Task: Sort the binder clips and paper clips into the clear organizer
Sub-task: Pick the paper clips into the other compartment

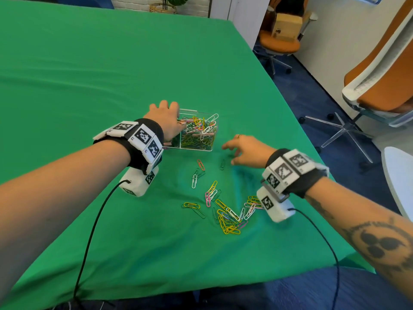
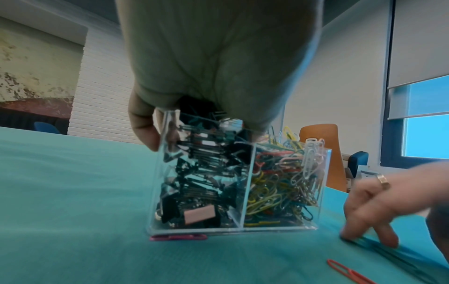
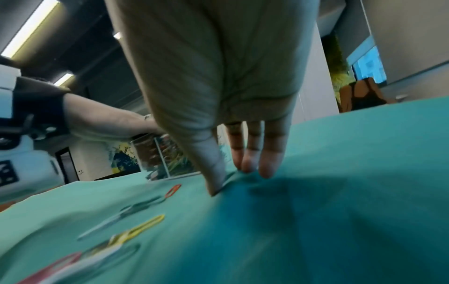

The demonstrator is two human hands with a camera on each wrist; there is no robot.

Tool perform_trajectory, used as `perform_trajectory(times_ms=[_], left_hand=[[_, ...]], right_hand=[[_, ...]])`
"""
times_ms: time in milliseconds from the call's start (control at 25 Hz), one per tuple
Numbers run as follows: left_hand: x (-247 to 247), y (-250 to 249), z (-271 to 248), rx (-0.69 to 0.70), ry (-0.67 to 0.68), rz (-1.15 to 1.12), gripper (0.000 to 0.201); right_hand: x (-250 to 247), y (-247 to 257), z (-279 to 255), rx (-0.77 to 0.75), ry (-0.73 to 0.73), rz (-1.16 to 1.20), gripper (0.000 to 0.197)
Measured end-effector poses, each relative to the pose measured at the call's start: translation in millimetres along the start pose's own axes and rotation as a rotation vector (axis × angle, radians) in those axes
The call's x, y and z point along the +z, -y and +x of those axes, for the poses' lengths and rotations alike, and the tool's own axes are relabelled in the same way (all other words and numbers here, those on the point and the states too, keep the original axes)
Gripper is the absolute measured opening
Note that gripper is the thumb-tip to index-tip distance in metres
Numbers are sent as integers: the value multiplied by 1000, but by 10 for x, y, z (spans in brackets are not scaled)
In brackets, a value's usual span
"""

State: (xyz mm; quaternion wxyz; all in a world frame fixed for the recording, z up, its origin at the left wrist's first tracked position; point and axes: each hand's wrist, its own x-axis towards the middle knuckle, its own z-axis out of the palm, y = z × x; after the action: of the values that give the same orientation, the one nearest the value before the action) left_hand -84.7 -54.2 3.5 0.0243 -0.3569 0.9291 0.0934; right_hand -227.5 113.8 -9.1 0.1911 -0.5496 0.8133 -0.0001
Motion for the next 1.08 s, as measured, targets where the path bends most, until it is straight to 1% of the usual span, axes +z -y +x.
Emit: perform_trajectory(times_ms=[40, 80, 120, 200, 240, 320, 360, 400, 440, 520, 600, 640, 680, 760, 880, 960, 1040, 1080], left_hand=[[-7, 12, 0, 4, 8, 0, 45], [-13, 22, -3, 11, 14, -1, 47], [-20, 33, -3, 19, 20, -1, 50], [-30, 43, -11, 21, 31, -2, 56], [-41, 35, -17, 12, 35, -10, 58], [-67, 16, -20, -20, 49, -64, 63], [-84, 19, -12, -33, 61, -110, 65], [-102, 28, -1, -45, 79, -165, 68], [-119, 46, 16, -55, 100, -223, 69], [-134, 74, 45, -59, 138, -299, 72], [-122, 69, 65, -55, 151, -276, 70], [-118, 57, 69, -58, 150, -254, 69], [-120, 57, 71, -62, 147, -246, 67], [-131, 88, 65, -56, 157, -287, 64], [-165, 125, 30, 0, 203, -450, 62], [-174, 122, 17, 11, 224, -550, 64], [-189, 111, 18, 2, 249, -615, 66], [-200, 107, 24, -2, 260, -641, 66]], right_hand=[[114, 57, -15, -20, 76, -19, 52], [200, 103, -23, -38, 91, -34, 54], [254, 136, -27, -60, 59, -53, 51], [297, 166, -31, -90, -12, -95, 37], [298, 162, -35, -90, -20, -99, 29], [296, 142, -43, -84, 28, -67, 19], [288, 133, -48, -81, 53, -39, 17], [262, 127, -57, -75, 46, -3, 16], [210, 128, -62, -71, -12, 46, 16], [52, 168, -62, -64, -246, 221, 14], [-114, 298, -26, -59, -465, 427, 12], [-169, 373, 25, -49, -529, 487, 11], [-202, 447, 86, -30, -560, 507, 10], [-202, 526, 193, 25, -561, 469, 12], [-157, 433, 199, 136, -589, 406, 20], [-116, 352, 167, 194, -553, 404, 31], [-64, 352, 187, 163, -472, 431, 41], [-52, 375, 201, 141, -460, 444, 44]])
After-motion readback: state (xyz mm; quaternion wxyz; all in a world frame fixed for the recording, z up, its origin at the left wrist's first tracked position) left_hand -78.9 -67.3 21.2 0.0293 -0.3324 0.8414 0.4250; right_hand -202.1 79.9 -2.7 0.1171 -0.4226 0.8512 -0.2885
